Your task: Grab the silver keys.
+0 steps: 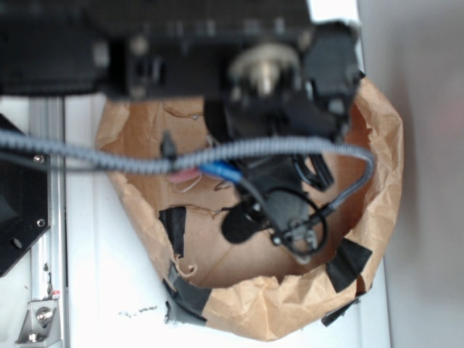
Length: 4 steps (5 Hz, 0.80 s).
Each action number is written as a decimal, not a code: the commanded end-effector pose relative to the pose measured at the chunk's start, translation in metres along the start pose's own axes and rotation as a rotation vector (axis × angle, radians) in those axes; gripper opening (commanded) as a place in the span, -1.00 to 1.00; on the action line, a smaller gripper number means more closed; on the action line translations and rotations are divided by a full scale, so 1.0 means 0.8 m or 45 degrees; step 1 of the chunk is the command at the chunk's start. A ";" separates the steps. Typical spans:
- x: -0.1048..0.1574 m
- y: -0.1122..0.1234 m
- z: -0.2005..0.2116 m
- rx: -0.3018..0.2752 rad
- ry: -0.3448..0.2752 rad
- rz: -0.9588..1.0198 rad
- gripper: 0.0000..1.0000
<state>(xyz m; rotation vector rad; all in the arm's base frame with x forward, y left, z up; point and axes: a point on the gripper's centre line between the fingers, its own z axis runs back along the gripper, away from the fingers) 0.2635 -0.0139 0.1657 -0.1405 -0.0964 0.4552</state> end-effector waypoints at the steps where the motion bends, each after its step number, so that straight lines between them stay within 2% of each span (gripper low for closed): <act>1: 0.001 -0.003 0.018 0.122 -0.146 0.058 -1.00; 3: -0.002 -0.003 0.020 0.096 -0.127 0.049 -1.00; 4: -0.003 -0.005 0.018 0.115 -0.143 0.047 -1.00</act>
